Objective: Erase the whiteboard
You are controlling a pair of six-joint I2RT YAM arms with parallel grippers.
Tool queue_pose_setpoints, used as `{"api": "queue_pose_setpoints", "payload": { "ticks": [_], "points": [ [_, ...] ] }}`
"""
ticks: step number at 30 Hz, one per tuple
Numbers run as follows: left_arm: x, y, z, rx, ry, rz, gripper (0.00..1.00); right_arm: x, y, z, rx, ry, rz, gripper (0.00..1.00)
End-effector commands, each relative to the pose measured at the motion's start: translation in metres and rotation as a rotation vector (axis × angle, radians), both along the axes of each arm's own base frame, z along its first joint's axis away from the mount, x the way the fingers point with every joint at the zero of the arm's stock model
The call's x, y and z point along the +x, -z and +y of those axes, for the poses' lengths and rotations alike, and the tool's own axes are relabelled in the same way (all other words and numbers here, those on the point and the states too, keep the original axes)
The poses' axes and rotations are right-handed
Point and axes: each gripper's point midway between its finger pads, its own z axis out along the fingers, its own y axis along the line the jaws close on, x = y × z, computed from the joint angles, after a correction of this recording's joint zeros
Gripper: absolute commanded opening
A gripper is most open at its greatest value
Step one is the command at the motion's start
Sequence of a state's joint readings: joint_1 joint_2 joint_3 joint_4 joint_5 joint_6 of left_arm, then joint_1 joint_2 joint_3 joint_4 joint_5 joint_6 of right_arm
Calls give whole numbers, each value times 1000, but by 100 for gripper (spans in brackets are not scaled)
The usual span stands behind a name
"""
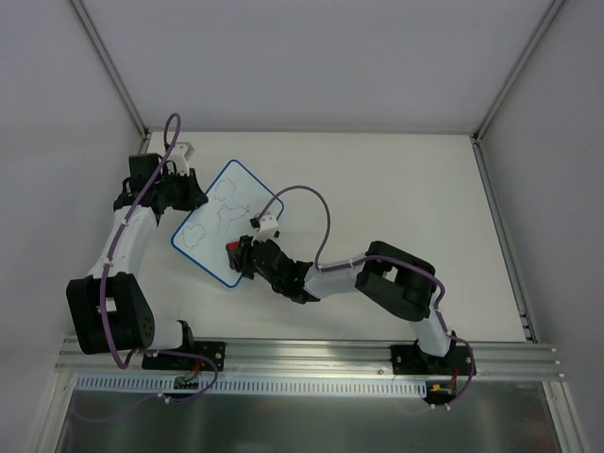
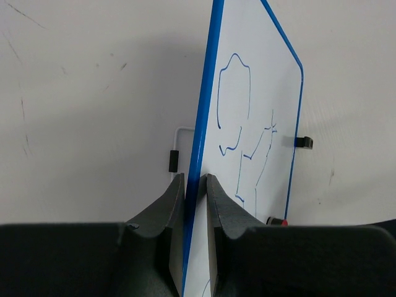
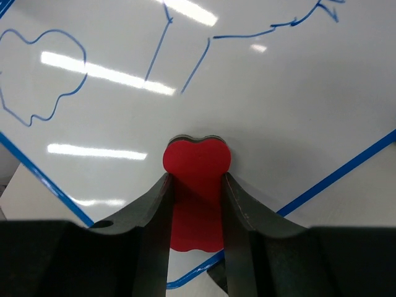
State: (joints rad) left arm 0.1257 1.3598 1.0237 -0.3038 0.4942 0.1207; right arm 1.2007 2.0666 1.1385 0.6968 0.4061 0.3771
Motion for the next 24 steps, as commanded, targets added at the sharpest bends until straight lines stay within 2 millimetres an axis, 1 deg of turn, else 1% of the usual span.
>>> {"api": "queue_pose_setpoints", "payload": {
  "ticks": [1,3,6,10,12,13,15,16,17,18,19,21,22,24],
  "points": [
    [-38,31,-34,-93,59,224,0,-97,116,-21,-277,-248,213,0],
    [-38,34,-34,-90,59,233,0,-102,114,-20,-270,-258,219,0],
    [-38,34,-35,-86,59,232,0,-108,118,-26,-283,-264,224,0],
    [-37,33,-34,-82,51,229,0,-110,126,-35,-303,-260,235,0],
    [-37,33,-33,-82,53,229,0,-108,121,-31,-296,-265,221,0],
    [-37,33,-33,-82,55,228,0,-105,118,-30,-292,-261,214,0],
    [-39,34,-34,-83,59,231,0,-93,106,-25,-274,-252,187,0],
    [-39,34,-34,-83,59,232,0,-78,100,-26,-261,-226,182,0],
    [-40,36,-34,-81,59,235,0,-68,90,-24,-242,-214,171,0],
    [-41,36,-34,-81,62,236,0,-58,84,-24,-230,-201,165,0],
    [-41,37,-34,-83,59,238,0,-41,73,-23,-212,-177,143,0],
    [-41,37,-34,-86,60,238,0,-22,60,-23,-233,-170,78,0],
    [-42,35,-35,-89,63,234,0,-6,49,-21,-238,-140,55,0],
    [-43,37,-35,-88,58,240,0,10,44,-20,-247,-119,44,0]
  ]
}}
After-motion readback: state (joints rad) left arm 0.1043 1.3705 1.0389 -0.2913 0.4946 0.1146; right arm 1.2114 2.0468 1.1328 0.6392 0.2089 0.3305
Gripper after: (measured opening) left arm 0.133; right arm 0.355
